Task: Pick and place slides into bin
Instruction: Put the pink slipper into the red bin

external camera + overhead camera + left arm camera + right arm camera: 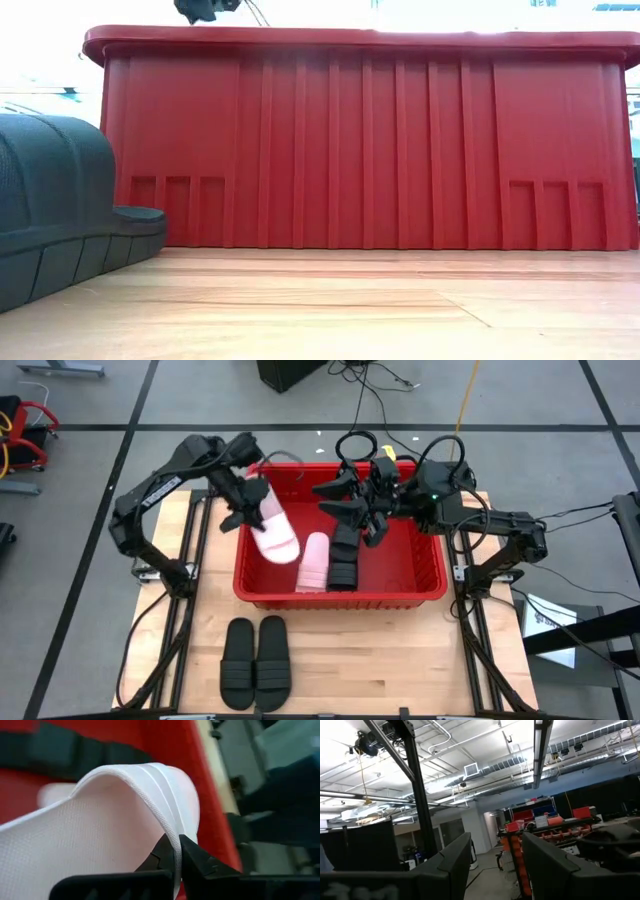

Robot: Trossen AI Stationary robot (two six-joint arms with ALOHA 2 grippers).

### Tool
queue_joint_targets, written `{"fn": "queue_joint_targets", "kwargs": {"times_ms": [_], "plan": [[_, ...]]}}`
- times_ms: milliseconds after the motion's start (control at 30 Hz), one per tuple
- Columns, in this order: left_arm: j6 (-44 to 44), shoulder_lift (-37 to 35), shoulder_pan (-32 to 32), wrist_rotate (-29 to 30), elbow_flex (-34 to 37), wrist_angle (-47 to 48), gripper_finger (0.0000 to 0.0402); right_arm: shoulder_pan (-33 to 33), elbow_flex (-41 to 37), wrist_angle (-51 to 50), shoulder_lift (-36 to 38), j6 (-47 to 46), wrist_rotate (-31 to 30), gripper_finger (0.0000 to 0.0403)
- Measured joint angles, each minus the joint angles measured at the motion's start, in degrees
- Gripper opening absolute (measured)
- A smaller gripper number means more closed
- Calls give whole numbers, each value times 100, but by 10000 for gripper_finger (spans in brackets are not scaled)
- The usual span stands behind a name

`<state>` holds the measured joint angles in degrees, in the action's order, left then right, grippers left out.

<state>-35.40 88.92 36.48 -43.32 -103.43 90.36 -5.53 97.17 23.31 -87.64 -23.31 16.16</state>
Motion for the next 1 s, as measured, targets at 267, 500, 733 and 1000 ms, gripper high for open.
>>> {"fn": "queue_joint_targets", "kwargs": {"times_ms": [267,500,733,1000], "plan": [[-65,1169,338,385,-2583,-45,4,-89,0,-1,0,0,-138,167],[-34,1350,650,917,-2949,-347,3,-85,0,-5,0,17,-135,167],[-447,1853,657,1489,-2929,-39,3,-131,0,-137,-2,82,-126,167],[-605,2319,260,1291,-2940,-35,4,-112,0,-354,-4,149,-96,167]]}}
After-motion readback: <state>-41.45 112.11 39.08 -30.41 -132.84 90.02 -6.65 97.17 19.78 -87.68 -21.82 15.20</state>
